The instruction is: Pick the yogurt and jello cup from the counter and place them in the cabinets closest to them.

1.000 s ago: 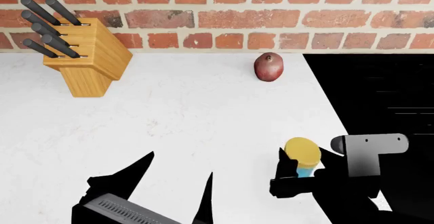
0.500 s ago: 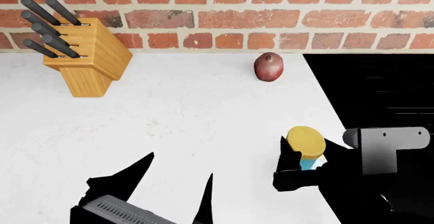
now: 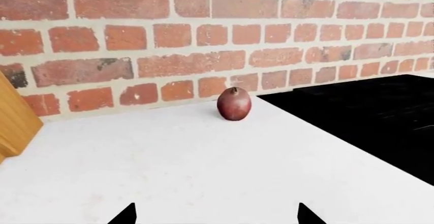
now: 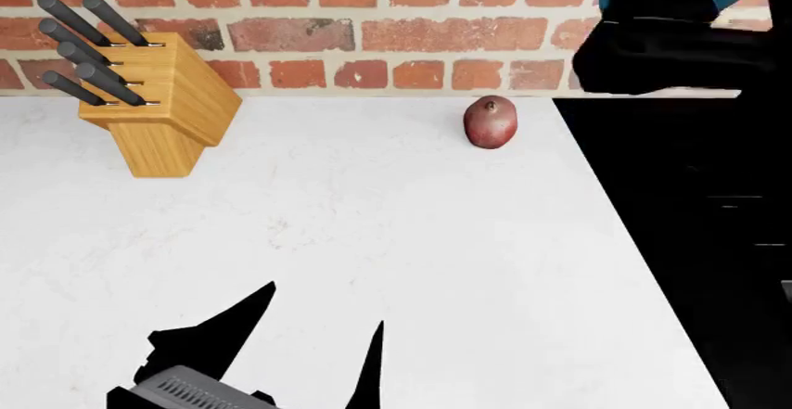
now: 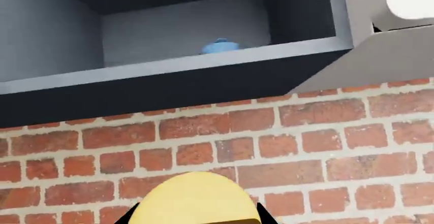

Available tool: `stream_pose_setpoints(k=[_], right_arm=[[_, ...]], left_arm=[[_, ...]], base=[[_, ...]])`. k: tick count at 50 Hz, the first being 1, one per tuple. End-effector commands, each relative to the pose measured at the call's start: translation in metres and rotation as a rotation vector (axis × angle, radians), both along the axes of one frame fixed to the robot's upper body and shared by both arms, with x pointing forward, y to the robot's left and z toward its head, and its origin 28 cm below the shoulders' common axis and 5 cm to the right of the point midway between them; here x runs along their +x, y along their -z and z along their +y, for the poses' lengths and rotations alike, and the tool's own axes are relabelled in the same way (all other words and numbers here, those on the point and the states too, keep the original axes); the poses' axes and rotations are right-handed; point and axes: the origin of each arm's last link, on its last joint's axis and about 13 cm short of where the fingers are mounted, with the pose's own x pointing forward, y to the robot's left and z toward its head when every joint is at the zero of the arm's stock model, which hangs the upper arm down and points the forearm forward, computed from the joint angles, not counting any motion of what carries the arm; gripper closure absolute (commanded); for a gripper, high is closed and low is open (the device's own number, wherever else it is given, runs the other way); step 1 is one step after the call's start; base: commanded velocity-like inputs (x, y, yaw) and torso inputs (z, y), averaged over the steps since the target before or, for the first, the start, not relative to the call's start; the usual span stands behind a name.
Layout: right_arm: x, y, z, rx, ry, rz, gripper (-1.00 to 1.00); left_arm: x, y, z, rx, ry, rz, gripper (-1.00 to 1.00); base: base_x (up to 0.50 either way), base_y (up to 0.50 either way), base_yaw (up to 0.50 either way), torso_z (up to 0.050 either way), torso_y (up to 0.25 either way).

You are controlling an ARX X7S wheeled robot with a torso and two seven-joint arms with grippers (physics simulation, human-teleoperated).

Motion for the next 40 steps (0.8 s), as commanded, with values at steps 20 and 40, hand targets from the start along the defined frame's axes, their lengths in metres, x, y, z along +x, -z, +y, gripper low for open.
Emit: stream_pose_setpoints(k=[20, 40], right_arm=[[-0.021, -0.119, 0.046, 0.021, -0.055, -0.354, 1.0], [0.156, -0.157, 0.06, -0.127, 0.188, 0.18, 1.0]], left_arm=[[-0.002, -0.004, -0.002, -0.008, 0.018, 0.002, -1.0], [0.0, -0.004, -0.004, -0.023, 0.037, 0.013, -1.0]], base=[[0.0, 0.0, 0.0, 0.0, 0.001], [0.0, 0.0, 0.0, 0.0, 0.0]])
